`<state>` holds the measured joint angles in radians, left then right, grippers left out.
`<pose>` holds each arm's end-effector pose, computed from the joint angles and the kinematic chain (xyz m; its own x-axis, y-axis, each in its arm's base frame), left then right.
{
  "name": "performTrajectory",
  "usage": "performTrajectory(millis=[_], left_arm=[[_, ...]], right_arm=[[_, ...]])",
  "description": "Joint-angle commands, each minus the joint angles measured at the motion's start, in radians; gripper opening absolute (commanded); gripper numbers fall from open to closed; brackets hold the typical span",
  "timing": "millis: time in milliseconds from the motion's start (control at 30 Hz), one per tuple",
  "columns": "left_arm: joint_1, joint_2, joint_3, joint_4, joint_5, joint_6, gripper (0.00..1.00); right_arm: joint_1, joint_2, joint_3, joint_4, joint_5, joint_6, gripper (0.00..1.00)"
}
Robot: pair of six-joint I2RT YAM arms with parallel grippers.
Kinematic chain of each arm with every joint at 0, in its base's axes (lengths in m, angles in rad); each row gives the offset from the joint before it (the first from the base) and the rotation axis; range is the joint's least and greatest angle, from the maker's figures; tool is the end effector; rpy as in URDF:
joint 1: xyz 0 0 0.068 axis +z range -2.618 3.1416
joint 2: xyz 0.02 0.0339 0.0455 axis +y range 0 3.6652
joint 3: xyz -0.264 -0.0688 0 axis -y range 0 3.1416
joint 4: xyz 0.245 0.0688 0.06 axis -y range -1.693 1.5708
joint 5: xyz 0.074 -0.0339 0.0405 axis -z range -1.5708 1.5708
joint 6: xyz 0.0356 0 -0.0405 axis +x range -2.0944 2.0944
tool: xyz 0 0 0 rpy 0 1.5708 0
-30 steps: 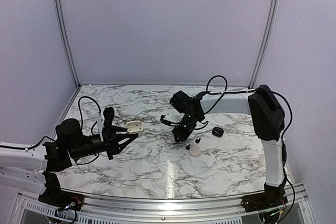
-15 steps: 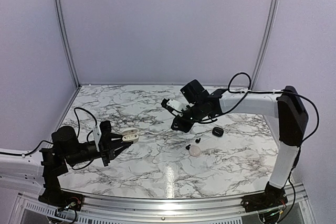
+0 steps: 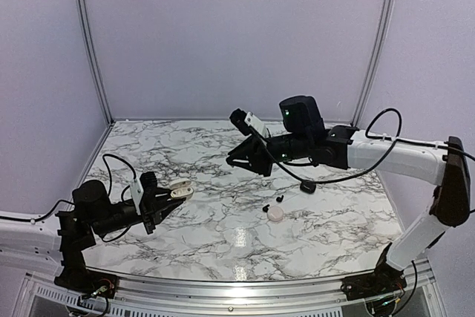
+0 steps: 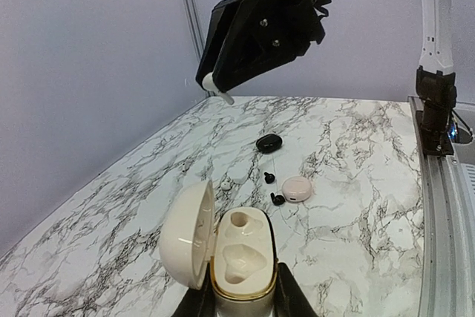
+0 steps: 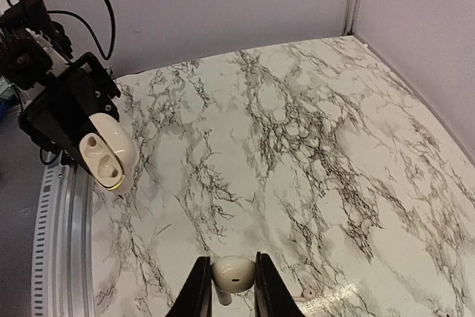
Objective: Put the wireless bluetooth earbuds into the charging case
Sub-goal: Pick up the left earbud from the center of the board, then insert the left earbud into the left side groove of the charging case.
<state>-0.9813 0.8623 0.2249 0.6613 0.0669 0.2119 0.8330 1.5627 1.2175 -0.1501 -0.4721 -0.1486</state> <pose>0.1038 -0.1595 0.2190 0.1952 0.0856 -0.9770 0.8443 0.4922 0.2118 0.2313 0.2785 0.3008 -0.1788 -0.3927 -0.9021 -0.9653 0.2476 0.0835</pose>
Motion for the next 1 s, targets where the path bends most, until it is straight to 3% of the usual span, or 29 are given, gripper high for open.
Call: performTrajectory(millis=[0, 433, 700, 967], left_arm=[[-0.003, 0.017, 0.038, 0.088, -0.038, -0.062, 0.00], [-0.003, 0.075, 0.063, 0.223, -0.106, -0.146, 0.00], [-0.005, 0.099, 0.068, 0.273, -0.137, -0.171, 0.00], [-0.008, 0.117, 0.073, 0.297, -0.136, -0.171, 0.00]], right_arm=[[0.052, -0.043, -0.019, 0.166, -0.054, 0.065, 0.10], [0.215, -0.002, 0.001, 0.419, 0.012, 0.245, 0.09], [0.270, 0.047, 0.034, 0.440, 0.143, 0.273, 0.08], [0.273, 0.107, 0.084, 0.466, 0.160, 0.311, 0.08]])
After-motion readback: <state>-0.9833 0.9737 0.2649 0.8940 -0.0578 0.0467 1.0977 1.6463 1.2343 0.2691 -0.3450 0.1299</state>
